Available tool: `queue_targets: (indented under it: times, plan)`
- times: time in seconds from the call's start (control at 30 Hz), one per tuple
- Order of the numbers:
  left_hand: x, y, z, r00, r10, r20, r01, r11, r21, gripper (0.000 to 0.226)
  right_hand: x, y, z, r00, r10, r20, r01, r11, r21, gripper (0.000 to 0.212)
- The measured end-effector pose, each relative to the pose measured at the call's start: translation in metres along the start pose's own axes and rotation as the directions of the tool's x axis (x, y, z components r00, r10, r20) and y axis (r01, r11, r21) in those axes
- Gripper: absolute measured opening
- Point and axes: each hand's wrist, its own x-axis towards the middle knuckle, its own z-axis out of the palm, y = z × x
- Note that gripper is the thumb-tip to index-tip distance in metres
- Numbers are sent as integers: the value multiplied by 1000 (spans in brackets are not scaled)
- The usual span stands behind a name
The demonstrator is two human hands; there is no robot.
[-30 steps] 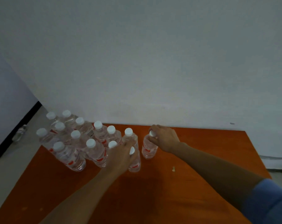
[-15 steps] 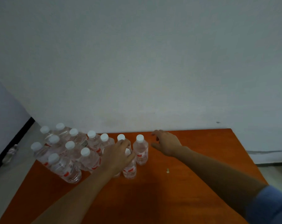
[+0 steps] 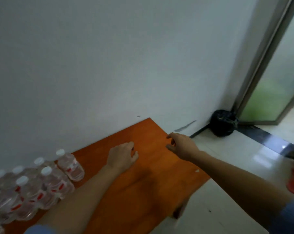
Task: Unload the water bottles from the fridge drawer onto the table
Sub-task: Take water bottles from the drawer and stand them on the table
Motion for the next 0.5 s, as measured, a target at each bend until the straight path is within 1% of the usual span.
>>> queue_targets:
  times: [0.13,0.27,0.37,0.5]
  plan:
    - [-2,111,20,982,176,64,-171,983,-72,21,-98,81,-40,976,207,-63,-208,978,-16,37]
    - [1,231,34,919,383,96,-364,916,-169,20,-196,161,-84,915,383,-123,-388,921,-20,38]
    - [14,314,41,859,507,74,-484,850,-209,25,-256,214,-115,853,484,-196,-491,871,15,38]
    - [35,417,59,764,645,33,-620,747,-239,28,-328,278,-142,732,624,-274,-634,771,61,38]
